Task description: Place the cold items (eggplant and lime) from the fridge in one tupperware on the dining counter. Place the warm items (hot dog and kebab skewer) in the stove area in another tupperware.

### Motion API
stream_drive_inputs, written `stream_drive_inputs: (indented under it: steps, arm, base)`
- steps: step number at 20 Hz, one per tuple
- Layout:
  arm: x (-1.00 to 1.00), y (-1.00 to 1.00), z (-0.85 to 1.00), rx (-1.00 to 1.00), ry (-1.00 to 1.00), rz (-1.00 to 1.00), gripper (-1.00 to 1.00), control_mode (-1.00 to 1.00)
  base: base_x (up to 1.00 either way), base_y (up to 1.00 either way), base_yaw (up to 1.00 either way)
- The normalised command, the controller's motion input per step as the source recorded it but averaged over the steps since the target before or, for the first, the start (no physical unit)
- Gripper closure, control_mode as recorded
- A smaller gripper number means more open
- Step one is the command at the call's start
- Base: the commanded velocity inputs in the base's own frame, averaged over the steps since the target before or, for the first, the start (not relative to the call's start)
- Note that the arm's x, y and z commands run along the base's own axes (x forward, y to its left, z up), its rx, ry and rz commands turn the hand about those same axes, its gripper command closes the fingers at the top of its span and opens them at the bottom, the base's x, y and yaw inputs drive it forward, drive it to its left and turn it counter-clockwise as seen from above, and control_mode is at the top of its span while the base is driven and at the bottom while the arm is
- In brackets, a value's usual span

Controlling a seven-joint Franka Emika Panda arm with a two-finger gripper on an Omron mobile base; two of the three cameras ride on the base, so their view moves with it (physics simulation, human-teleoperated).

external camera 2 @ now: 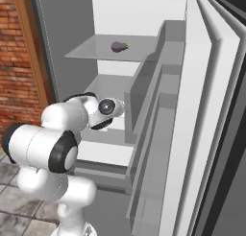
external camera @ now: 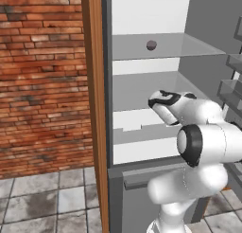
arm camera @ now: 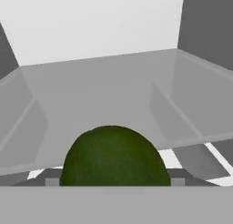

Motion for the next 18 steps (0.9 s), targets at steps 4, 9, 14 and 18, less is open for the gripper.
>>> stream_drive_inputs:
  steps: [4, 9, 14, 18]
  arm:
    - [-0.78, -0.06, 0.96, 0.05, 0.04, -0.10, 1.00, -1.00]
    - [-0.78, -0.05, 0.94, 0.06, 0.14, -0.11, 1.00, -1.00]
    - [-0.62, 0.00, 1.00, 0.06, 0.25, -0.13, 1.00, -1.00]
    - [-0.51, 0.00, 1.00, 0.09, 0.26, -0.10, 1.00, -1.00]
  base:
    - [0.00, 0.00, 0.00]
    - [0.00, 0.00, 0.00]
    - [0.00, 0.00, 0.00]
    - [0.00, 0.00, 0.00]
